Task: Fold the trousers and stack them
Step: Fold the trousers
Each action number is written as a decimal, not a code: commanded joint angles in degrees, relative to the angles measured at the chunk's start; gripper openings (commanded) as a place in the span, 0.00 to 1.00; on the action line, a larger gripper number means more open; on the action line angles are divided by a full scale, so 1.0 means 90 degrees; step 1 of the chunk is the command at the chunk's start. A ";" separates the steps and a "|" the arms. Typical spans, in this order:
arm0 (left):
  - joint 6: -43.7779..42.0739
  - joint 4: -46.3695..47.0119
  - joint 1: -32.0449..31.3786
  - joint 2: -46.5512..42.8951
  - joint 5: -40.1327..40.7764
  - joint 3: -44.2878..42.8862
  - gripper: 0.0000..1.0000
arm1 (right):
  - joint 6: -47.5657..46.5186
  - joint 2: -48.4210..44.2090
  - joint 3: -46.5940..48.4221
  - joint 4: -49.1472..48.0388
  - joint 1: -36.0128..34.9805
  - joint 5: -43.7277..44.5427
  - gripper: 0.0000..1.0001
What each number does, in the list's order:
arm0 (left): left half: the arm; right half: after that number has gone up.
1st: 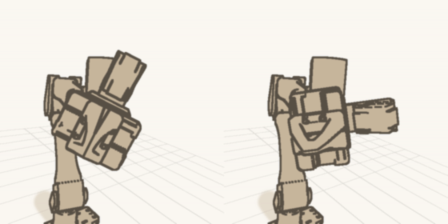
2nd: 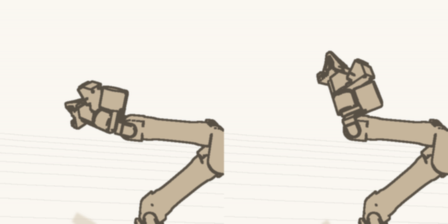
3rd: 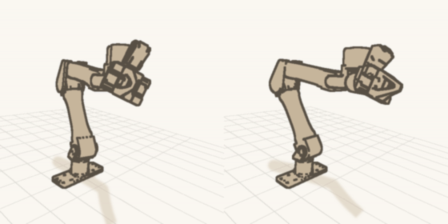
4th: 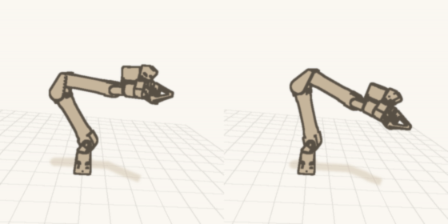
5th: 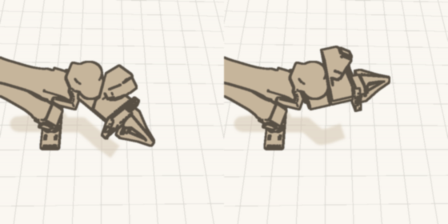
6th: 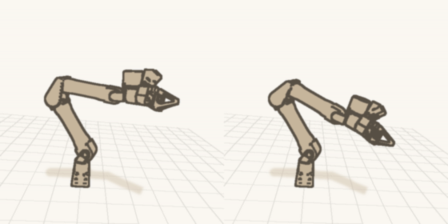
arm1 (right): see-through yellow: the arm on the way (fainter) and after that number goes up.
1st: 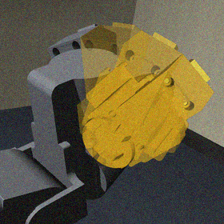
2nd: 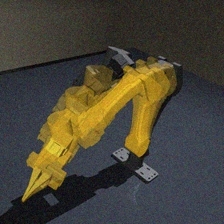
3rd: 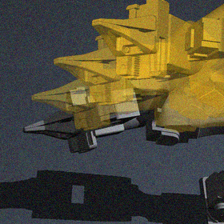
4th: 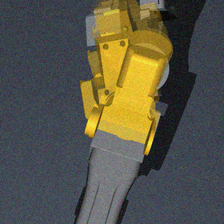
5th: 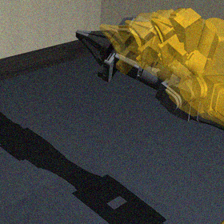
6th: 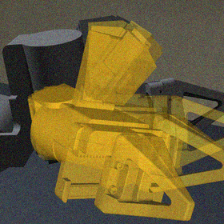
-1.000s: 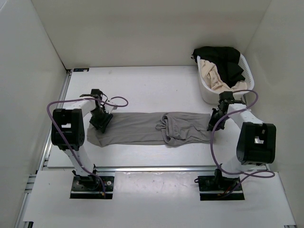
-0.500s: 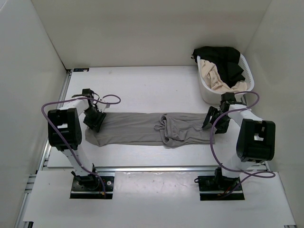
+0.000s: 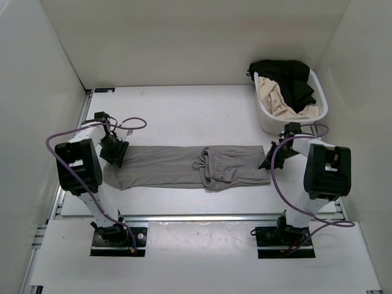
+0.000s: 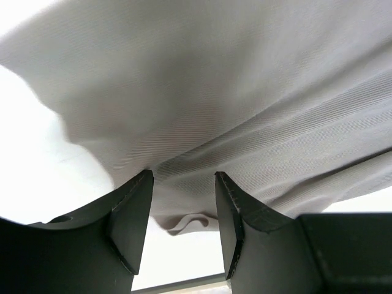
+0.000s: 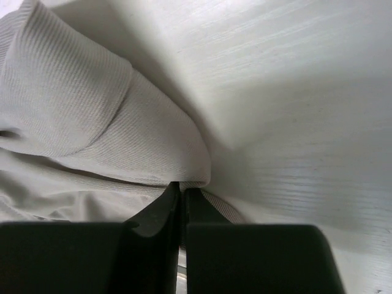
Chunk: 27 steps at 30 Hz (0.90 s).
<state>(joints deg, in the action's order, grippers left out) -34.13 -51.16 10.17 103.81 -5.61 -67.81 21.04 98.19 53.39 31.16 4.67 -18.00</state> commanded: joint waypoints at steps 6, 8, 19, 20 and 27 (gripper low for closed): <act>-0.0163 -0.0419 0.0012 -0.0333 -0.0616 -0.0590 0.58 | 0.0134 -0.1133 0.0298 0.0873 0.0263 0.1978 0.00; -0.0104 -0.0419 -0.0085 -0.0217 -0.0617 -0.0445 0.58 | 0.0017 -0.1417 0.0756 0.1361 0.0263 0.2087 0.00; 0.0383 0.0059 -0.0905 0.0623 -0.1310 -0.0171 0.58 | -0.0288 -0.1701 0.2807 0.2993 -0.0204 0.3054 0.00; 0.0442 0.0117 -0.0964 0.0740 -0.1388 -0.0238 0.58 | -0.0200 -0.1634 0.2876 0.3071 -0.0728 0.3151 0.00; 0.0501 0.0235 -0.1559 0.1082 -0.1867 -0.0297 0.56 | 0.0982 -0.0620 0.4164 0.3228 -0.3728 0.3893 0.00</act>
<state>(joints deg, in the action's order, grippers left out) -29.95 -53.47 -0.91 109.36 -15.77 -71.66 24.58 89.69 84.66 57.76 -20.10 13.08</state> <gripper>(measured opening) 0.568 0.013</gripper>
